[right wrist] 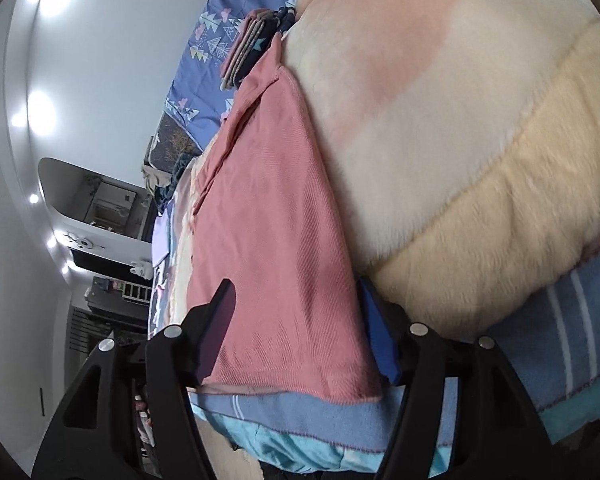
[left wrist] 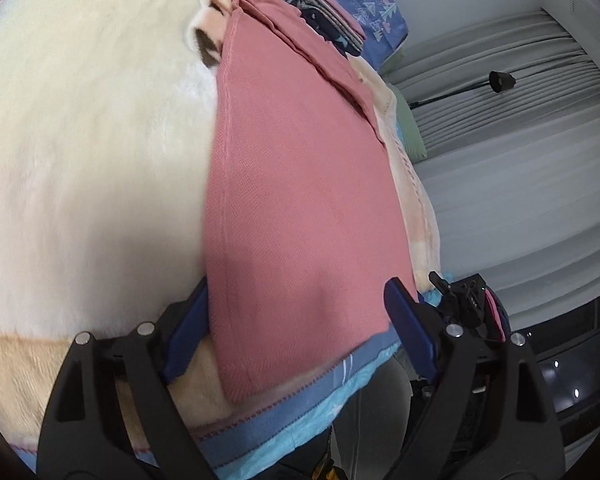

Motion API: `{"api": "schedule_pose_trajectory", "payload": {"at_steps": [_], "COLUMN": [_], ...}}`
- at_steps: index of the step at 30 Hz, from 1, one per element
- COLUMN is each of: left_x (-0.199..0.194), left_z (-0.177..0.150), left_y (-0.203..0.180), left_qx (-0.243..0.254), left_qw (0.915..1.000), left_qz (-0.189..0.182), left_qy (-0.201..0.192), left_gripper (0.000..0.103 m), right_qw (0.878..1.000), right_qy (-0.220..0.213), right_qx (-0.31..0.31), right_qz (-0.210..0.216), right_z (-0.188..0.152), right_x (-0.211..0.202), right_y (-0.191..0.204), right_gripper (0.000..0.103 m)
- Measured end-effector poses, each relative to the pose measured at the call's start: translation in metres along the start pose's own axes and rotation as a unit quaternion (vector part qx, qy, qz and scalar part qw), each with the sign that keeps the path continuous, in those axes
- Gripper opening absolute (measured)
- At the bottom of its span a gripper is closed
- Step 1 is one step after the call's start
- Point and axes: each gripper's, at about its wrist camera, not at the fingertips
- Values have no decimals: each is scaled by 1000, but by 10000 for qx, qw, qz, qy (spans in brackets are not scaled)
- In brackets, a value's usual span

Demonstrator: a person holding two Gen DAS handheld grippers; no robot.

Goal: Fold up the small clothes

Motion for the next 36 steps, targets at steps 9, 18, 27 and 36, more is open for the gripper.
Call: {"api": "schedule_pose_trajectory", "payload": {"at_steps": [9,18,27,36], "left_x": [8,4,23,21], "left_z": [1,-5,1,-1], "left_y": [-3,3,13,17], "left_qx": [-26,-340,-489,-485], "left_qw": [9999,9988,9986,9983], "left_qz": [96,-324,-196,-322], "left_qy": [-127,-115,-5,-21], "left_gripper": [72,38,15,15], "right_qw": [9997,9998,9989,9991], "right_qy": [-23,-110,63,309], "right_qx": [113,69,289,106], "right_qz": [209,154,354,281], "right_z": [9,-6,11,21], "right_x": [5,-6,6,22], "right_y": [-9,-11,-19,-6], "right_gripper": [61,38,35,35]}}
Point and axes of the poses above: each gripper's, at about its wrist camera, not at the fingertips, and x roughly the way its jaws point, y to its left, z to its top, and after that the axes turned 13 degrees about z, right-handed
